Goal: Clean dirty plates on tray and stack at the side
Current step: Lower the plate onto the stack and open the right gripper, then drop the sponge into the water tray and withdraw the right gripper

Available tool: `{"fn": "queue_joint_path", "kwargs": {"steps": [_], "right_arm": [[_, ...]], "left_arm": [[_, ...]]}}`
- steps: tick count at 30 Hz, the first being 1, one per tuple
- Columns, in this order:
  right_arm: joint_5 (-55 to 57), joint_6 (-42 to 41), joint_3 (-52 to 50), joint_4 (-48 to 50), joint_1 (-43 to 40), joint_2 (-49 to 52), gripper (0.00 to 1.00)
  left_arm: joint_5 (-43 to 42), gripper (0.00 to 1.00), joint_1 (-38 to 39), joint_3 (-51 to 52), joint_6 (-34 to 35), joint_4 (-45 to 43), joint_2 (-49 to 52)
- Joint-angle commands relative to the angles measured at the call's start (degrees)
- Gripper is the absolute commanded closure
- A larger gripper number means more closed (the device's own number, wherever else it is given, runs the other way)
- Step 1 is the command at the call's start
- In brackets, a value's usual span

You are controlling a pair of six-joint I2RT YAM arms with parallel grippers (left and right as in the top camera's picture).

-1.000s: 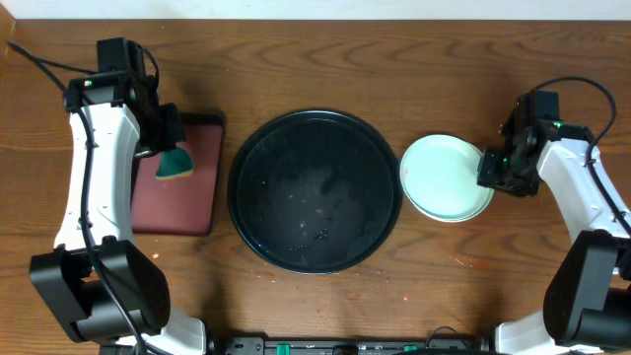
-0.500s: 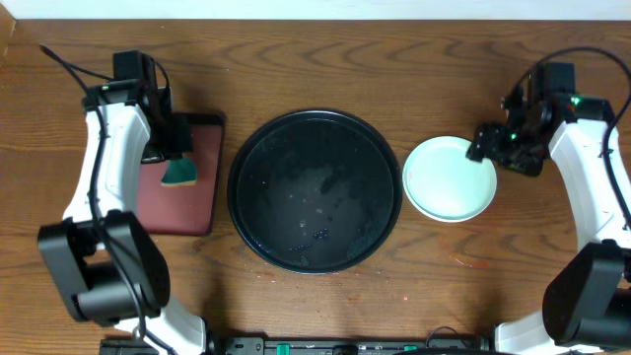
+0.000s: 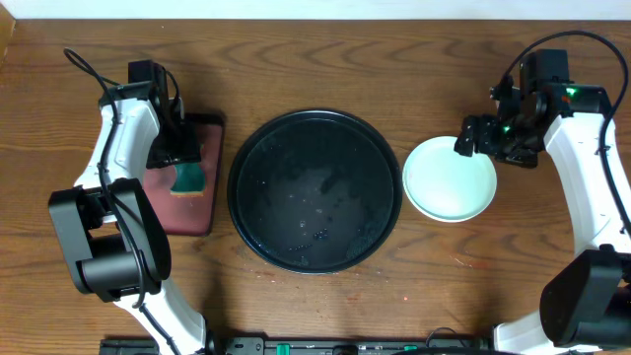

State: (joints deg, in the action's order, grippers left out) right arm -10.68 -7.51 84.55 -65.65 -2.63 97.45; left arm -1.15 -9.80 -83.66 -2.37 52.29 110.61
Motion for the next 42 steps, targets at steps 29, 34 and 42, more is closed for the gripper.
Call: {"fn": "queue_joint_path", "kwargs": {"steps": [29, 34, 42], "right_arm": [[6.2, 2.9, 20.7, -22.6, 0.4, -24.9, 0.01], [8.9, 4.6, 20.6, -20.8, 0.5, -25.5, 0.01], [8.8, 11.3, 5.9, 0.3, 2.7, -34.8, 0.01]], "left_arm": [[0.3, 0.23, -0.2, -3.8, 6.1, -0.2, -10.6], [0.3, 0.23, -0.2, -3.8, 6.1, -0.2, -10.6], [0.3, 0.23, -0.2, -3.8, 6.1, -0.2, -10.6]]}}
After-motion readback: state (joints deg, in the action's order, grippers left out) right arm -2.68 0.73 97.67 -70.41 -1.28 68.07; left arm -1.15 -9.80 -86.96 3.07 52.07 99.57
